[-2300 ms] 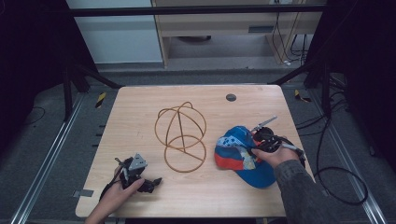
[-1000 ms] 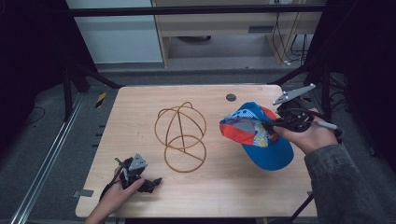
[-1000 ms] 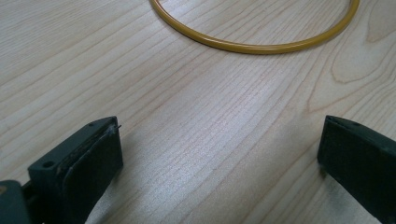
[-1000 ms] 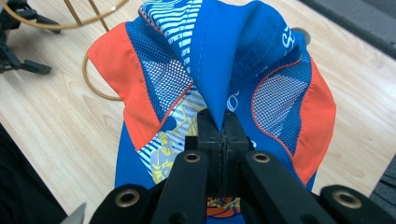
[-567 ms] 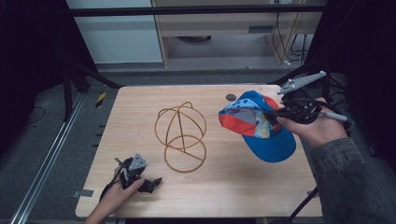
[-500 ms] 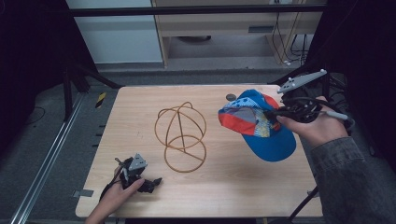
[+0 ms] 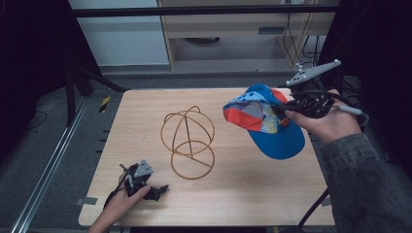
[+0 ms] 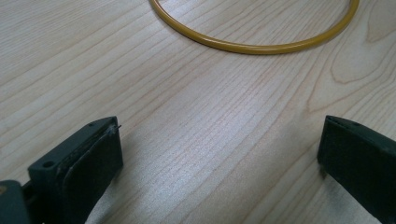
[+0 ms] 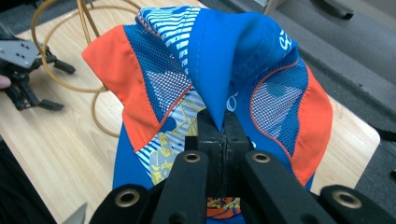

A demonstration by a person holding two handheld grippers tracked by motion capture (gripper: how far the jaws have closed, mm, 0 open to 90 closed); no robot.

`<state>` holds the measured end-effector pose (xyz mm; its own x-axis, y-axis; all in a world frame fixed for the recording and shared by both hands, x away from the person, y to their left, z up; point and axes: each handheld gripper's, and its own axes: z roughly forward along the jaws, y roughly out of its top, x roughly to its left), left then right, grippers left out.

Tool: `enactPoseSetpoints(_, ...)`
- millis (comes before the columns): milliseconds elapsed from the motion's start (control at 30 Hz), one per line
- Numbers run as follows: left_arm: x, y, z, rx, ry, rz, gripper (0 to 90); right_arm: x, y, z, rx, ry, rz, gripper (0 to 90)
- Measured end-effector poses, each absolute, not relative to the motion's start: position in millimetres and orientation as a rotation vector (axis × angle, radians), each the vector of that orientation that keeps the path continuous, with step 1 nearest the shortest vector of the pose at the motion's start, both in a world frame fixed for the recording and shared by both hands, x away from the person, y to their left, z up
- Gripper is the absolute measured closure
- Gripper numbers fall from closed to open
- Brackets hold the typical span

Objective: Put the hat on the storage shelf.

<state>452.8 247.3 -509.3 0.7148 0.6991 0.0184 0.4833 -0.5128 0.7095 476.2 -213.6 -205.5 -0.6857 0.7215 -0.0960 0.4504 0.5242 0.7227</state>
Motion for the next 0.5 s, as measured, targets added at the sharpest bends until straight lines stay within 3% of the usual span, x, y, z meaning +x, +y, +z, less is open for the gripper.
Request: enactPoseSetpoints(500, 453, 247, -509, 2.216, 0.892, 0.394, 0.0, 480, -196, -192, 0.912, 2.353, 1.030, 89.8)
